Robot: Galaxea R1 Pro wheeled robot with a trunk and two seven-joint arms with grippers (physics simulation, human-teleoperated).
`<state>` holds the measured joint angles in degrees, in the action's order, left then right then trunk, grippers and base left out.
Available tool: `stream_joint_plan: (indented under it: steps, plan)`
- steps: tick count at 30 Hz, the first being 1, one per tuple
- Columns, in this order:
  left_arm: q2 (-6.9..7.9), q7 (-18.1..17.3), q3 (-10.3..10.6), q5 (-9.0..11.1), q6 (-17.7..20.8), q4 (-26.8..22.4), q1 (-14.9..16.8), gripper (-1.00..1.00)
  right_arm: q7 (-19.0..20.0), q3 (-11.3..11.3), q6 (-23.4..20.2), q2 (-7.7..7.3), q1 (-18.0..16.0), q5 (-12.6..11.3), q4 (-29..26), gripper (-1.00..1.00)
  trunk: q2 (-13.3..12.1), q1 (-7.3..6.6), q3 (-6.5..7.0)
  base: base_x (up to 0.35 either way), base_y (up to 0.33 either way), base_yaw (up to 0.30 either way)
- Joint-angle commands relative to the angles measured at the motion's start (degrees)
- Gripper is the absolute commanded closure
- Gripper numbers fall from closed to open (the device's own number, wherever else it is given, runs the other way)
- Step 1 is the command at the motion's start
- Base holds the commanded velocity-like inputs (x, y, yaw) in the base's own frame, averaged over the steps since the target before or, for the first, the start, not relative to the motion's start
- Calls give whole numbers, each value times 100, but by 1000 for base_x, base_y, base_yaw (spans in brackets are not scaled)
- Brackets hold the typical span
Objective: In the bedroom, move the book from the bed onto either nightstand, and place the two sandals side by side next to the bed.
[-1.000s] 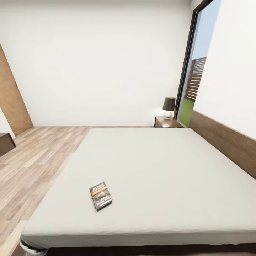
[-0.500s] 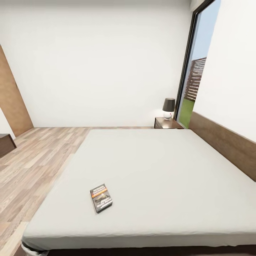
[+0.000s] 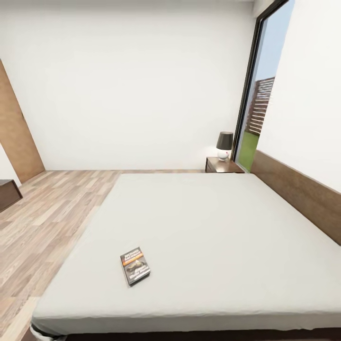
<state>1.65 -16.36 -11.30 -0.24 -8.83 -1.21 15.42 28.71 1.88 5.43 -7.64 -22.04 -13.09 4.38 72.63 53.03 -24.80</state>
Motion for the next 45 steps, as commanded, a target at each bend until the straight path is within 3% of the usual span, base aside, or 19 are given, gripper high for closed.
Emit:
stream_joint_plan:
  steps: [1, 45]
  plan:
    - [2, -25, -31, -3, -13, 8, 4, -100, 30, 22, 37, 0, -11, -44, 27, -100, -38, -23, 12, 0, 0, 0]
    - [2, -25, -31, -3, -13, 9, 4, -100, 30, 23, 37, 0, -11, -34, 27, -100, -1802, -989, 802, 0, 0, 0]
